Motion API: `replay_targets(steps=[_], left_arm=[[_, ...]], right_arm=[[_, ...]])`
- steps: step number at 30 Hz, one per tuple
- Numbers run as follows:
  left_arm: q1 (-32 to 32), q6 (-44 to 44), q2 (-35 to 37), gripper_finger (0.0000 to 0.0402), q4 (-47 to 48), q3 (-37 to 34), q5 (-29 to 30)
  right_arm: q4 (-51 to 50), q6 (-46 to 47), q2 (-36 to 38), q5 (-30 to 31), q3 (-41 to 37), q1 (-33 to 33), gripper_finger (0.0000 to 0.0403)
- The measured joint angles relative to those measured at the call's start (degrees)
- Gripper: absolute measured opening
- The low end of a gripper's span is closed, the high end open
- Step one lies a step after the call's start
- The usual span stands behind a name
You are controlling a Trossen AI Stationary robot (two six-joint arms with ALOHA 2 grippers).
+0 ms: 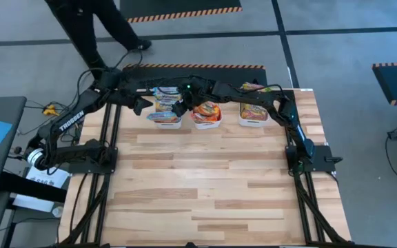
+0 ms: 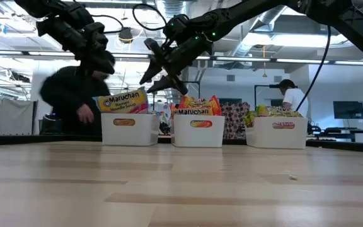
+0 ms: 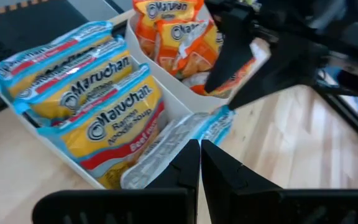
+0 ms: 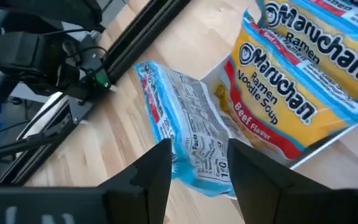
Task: Sort Maruchan noodles
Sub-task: Put the blue noodle pack into the left white bin
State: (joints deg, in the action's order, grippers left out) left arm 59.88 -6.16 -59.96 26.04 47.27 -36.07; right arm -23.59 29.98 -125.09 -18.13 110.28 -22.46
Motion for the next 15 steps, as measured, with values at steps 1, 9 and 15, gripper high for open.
replay_targets(steps=[1, 9, 15], left_arm=[[0.00, -0.35, 0.00, 0.0000, 0.06, 0.00, -0.31], [-1.82, -0.29, 0.00, 0.0000, 0.22, 0.00, -0.52], [-2.93, 0.08, 0.00, 0.0000, -0.07, 0.00, 1.27]], right_arm=[[-0.23, 0.02, -0.03, 0.02, -0.04, 0.00, 0.0181], [3.09, 0.16, 0.50, 0.04, -0.09, 2.32, 0.0180], [5.88, -0.06, 0.25, 3.30, -0.05, 4.44, 0.0180]])
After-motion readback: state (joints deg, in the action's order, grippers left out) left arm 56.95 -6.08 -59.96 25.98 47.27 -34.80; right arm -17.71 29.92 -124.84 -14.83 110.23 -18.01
